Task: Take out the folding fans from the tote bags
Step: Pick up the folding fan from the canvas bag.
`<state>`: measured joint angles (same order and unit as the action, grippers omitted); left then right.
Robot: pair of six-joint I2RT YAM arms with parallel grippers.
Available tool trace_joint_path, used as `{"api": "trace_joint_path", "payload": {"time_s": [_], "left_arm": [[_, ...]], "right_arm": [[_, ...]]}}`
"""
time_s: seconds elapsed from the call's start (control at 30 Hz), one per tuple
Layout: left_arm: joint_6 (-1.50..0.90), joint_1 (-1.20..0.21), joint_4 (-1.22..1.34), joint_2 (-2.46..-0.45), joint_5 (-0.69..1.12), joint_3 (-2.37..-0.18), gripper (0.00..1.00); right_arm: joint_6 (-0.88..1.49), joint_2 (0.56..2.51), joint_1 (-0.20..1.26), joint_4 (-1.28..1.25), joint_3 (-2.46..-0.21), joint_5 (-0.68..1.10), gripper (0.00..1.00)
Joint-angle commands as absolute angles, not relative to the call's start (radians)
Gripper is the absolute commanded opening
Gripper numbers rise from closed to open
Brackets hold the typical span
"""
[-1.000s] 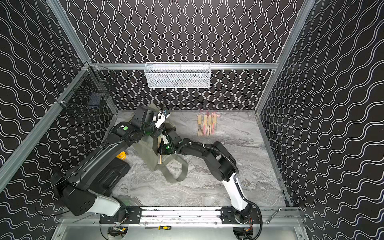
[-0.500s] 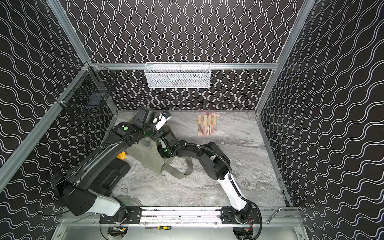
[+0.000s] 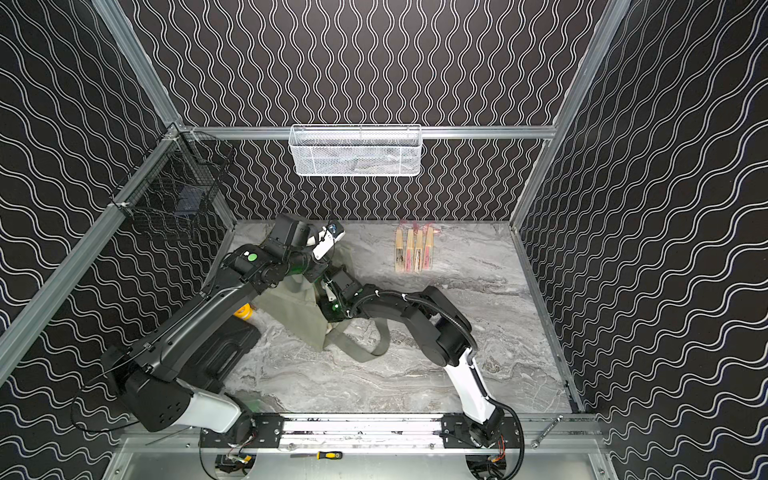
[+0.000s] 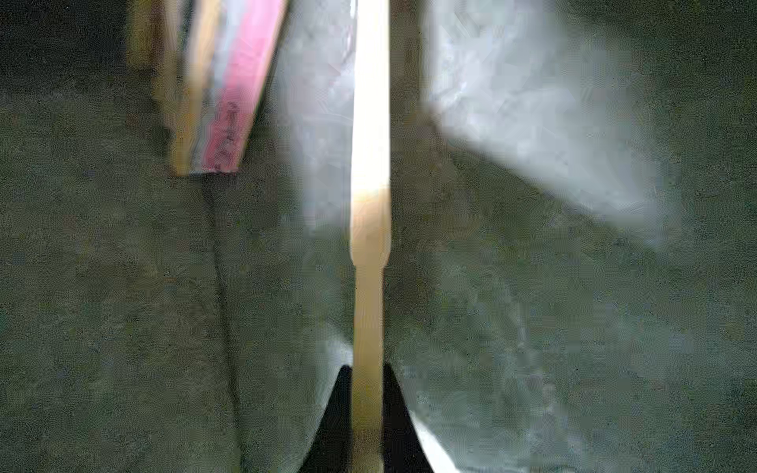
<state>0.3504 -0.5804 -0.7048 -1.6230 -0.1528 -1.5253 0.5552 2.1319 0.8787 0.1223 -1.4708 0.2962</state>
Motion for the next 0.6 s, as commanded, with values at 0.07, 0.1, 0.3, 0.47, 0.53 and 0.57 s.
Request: {"api": "trace_joint_path", "payload": {"time_s": [0.07,0.1,0.3,0.47,0.53,0.57], "left_arm": [[0.371,-0.580,-0.650,-1.622,-0.134,-1.525,0.00],[0.372,-0.580,-0.649,-1.621,-0.132,-1.522,0.00],[0.390,-0.580,-0.646,-1.614,-0.119,-1.510,0.00],[0.394,-0.581,-0.644,-1.611,-0.120,-1.508,0.00],[0.396,-0.583,-0.642,-1.611,-0.122,-1.506,0.00],[0.397,-0.583,-0.640,-1.611,-0.125,-1.504,0.00]], "right_arm": [[0.508,2.042,0.874,0.130,-1.433,0.250,0.07],[0.502,2.027,0.872,0.134,-1.420,0.244,0.07],[0.466,1.943,0.863,0.181,-1.341,0.205,0.06],[0.454,1.849,0.862,0.159,-1.226,0.211,0.05],[0.457,1.816,0.862,0.145,-1.178,0.239,0.05],[0.457,1.796,0.862,0.140,-1.155,0.242,0.05]]}}
